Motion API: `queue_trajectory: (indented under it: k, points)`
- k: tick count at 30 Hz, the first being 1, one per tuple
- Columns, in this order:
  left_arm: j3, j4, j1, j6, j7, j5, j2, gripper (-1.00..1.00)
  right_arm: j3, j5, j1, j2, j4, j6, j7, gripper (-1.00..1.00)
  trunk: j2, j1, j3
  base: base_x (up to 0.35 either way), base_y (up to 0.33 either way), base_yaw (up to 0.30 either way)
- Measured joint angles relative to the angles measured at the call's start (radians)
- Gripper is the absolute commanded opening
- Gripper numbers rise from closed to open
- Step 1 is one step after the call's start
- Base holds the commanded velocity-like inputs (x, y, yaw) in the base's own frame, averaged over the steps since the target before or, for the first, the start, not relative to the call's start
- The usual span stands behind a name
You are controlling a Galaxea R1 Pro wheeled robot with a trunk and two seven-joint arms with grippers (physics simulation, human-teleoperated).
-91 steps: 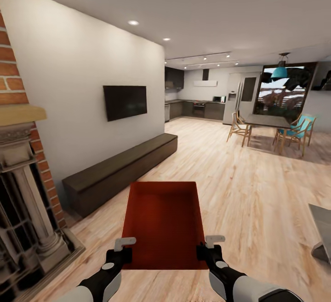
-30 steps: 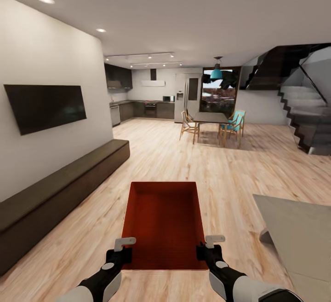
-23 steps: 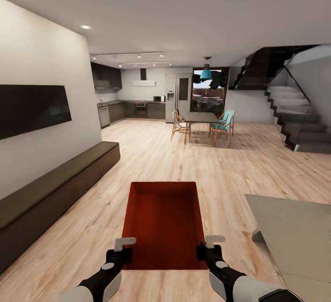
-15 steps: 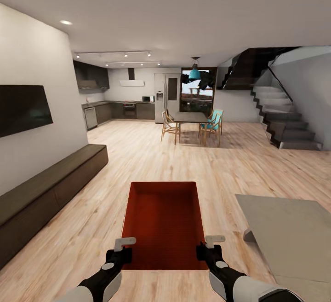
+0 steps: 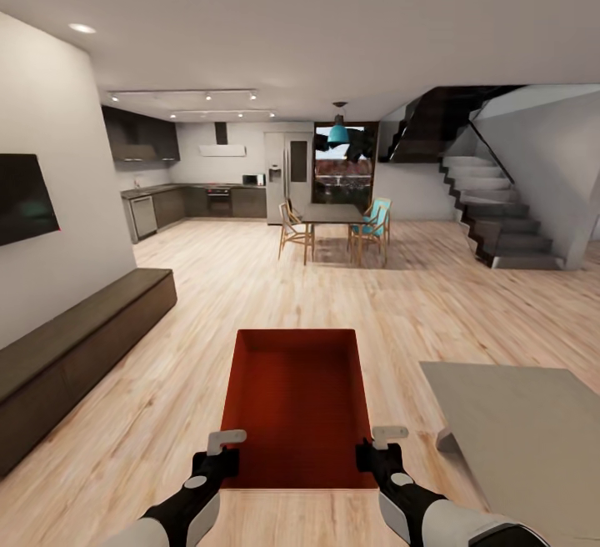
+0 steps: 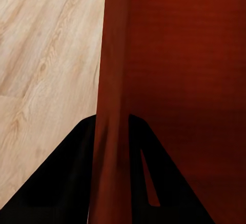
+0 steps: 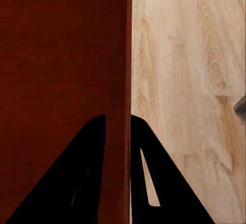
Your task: Move the two storage containers from the living room to the garage. In the garage, place one container on the floor and stack the other container on top of it (either order is fine).
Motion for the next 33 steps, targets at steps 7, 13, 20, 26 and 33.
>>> queue_trajectory:
  k: [7, 13, 20, 26, 33]
  points:
    - [0.0, 0.0, 0.0, 0.0, 0.0, 0.0, 0.001, -1.0, 0.002, -0.002, 0.0, 0.001, 0.001, 0.0, -0.001, -1.0, 0.0, 0.0, 0.0, 0.319, 0.0, 0.0]
    - [0.0, -0.001, 0.0, 0.001, 0.0, -0.001, 0.001, -1.0, 0.003, -0.004, 0.0, 0.001, 0.0, -0.001, -0.001, -1.0, 0.0, 0.0, 0.0, 0.32, 0.0, -0.02]
    - [0.002, 0.0, 0.0, 0.0, 0.0, -0.003, 0.0, -1.0, 0.0, 0.0, 0.0, 0.0, 0.0, 0.0, 0.0, -1.0, 0.0, 0.0, 0.0, 0.32, 0.0, -0.192]
    - [0.003, 0.001, 0.0, 0.0, 0.0, -0.003, -0.001, -1.0, -0.001, 0.002, 0.0, 0.0, 0.0, 0.0, 0.0, -1.0, 0.0, 0.0, 0.0, 0.32, 0.0, -0.101]
    - [0.003, 0.001, 0.0, 0.0, 0.0, -0.003, -0.001, -1.0, -0.001, 0.002, 0.0, 0.0, 0.0, 0.0, 0.0, -1.0, 0.0, 0.0, 0.0, 0.32, 0.0, -0.005]
